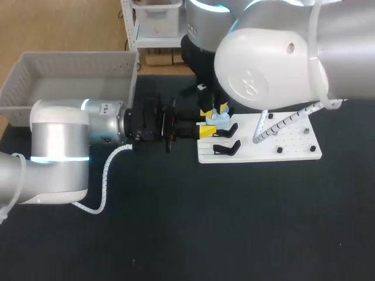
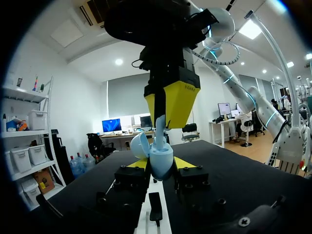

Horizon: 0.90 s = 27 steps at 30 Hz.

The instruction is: Pick up each earbud case from the left stands, insert the matching earbuds, close the lid, and place the case in the box.

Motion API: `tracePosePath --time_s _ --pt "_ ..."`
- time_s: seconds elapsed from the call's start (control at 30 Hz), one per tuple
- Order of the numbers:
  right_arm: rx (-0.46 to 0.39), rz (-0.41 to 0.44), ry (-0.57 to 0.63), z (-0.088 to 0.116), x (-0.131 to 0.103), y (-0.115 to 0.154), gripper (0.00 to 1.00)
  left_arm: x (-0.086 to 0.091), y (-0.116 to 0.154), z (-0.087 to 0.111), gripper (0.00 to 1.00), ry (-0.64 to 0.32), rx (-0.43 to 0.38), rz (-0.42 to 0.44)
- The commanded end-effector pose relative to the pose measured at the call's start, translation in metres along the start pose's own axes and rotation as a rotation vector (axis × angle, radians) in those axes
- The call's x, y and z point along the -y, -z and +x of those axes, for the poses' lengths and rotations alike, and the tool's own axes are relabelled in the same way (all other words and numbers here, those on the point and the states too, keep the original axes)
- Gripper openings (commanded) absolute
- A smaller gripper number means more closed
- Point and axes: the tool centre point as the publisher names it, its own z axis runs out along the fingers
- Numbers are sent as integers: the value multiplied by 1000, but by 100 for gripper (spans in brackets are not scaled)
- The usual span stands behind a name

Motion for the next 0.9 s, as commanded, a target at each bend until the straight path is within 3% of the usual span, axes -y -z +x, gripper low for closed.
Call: tracePosePath --time_s 0.03,0.9 --pt "1 -1 0 0 0 -3 0 1 0 1 0 -3 2 -4" --pt "-20 11 11 -4 0 -13 0 1 0 1 0 -3 2 -4"
